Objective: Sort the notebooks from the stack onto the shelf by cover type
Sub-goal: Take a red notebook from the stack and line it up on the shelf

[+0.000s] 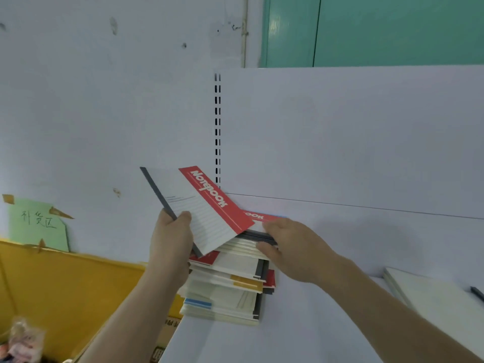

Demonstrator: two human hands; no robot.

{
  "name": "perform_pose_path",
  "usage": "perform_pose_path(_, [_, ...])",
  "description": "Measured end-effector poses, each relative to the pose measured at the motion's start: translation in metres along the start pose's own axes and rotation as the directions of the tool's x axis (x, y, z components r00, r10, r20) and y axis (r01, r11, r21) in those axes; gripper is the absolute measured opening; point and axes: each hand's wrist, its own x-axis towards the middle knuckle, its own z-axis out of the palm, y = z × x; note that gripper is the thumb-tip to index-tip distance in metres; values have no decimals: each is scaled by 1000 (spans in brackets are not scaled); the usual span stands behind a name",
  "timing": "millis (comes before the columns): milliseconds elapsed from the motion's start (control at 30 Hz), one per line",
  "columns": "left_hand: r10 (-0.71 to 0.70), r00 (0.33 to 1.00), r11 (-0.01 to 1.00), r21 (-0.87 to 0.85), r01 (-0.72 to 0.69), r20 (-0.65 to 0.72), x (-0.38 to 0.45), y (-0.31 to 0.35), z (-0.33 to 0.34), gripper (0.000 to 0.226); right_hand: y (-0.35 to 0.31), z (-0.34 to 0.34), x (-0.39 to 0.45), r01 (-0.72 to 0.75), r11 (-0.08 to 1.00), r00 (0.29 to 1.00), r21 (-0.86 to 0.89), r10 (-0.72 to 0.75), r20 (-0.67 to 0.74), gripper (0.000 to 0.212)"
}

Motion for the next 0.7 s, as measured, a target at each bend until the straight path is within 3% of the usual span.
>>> perform_pose_path(67, [23, 1000, 1000, 13, -23, -16, 0, 0, -4, 17, -2, 0, 1, 6, 999, 998, -53, -9, -55, 32])
perform_pose_path(200, [48, 998, 999, -22, -49, -46, 3, 4, -12, 19, 13, -14, 0, -102, 992, 978, -77, 85, -193, 32])
perform_pose_path(333, [48, 997, 997, -57, -51, -55, 4, 7, -15, 19, 30, -28, 2, -194, 981, 868, 27, 184, -461, 32])
perform_pose_path(533, [27, 997, 1000, -18, -26, 78, -20, 3, 6, 17, -3, -30, -6, 15, 999, 706, 32, 12, -709, 24])
perform_pose_path(633, [63, 984, 997, -45, -56, 165, -35, 0, 23, 16, -38, -13, -12, 120, 992, 760, -25, -108, -641, 35])
perform_pose_path(700, [76, 973, 995, -77, -60, 219, -42, -4, 31, 25, -56, 1, -18, 107, 994, 822, 20, -77, -564, 42])
